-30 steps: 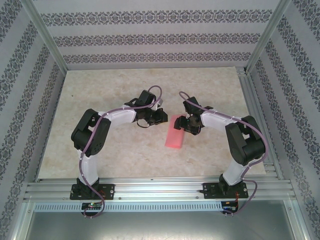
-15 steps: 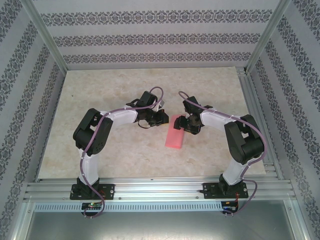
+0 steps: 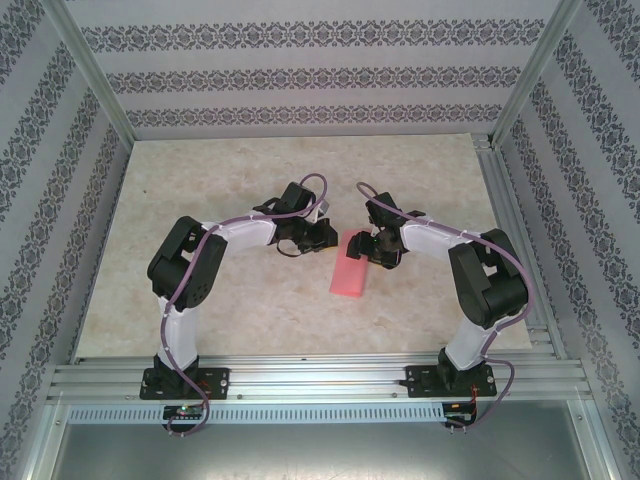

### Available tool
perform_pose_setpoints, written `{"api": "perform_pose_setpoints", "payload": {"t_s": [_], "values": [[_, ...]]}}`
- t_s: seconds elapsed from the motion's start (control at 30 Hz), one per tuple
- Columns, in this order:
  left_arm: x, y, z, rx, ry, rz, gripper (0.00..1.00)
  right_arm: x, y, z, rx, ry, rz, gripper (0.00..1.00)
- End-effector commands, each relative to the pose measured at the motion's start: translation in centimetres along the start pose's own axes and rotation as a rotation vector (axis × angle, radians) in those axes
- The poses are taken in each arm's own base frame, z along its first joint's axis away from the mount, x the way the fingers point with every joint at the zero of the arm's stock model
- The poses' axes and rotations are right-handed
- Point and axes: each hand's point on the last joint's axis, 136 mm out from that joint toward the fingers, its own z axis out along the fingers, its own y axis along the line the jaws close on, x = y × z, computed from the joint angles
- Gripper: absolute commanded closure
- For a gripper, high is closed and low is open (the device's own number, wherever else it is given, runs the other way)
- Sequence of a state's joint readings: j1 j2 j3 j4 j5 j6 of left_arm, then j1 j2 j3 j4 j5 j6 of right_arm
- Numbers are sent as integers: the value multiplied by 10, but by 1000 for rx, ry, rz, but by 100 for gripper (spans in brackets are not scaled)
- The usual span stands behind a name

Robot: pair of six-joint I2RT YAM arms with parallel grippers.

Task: Fold a paper plane with a square sheet of paper (pick it up from the middle)
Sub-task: Hold the square sheet of paper at the center of the table.

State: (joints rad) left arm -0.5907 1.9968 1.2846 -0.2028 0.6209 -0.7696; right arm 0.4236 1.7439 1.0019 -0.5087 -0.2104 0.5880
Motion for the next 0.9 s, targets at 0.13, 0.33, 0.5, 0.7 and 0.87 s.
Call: {"api": "perform_pose_setpoints", "payload": {"t_s": [0.13,0.33,0.5,0.7,0.87], "values": [[-3,-12,5,32,0,16,90,0,4,8,-11,17,-24,31],[-2,-10,8,33,9,8,90,-1,3,11,-6,22,-15,31],[-1,-10,10,45,12,-2,90,1,1,13,6,27,-14,32],[-1,-12,14,58,24,-11,91,4,-6,16,45,42,-17,32],[-1,-10,16,55,25,-20,91,4,-6,18,58,39,-2,33]]}}
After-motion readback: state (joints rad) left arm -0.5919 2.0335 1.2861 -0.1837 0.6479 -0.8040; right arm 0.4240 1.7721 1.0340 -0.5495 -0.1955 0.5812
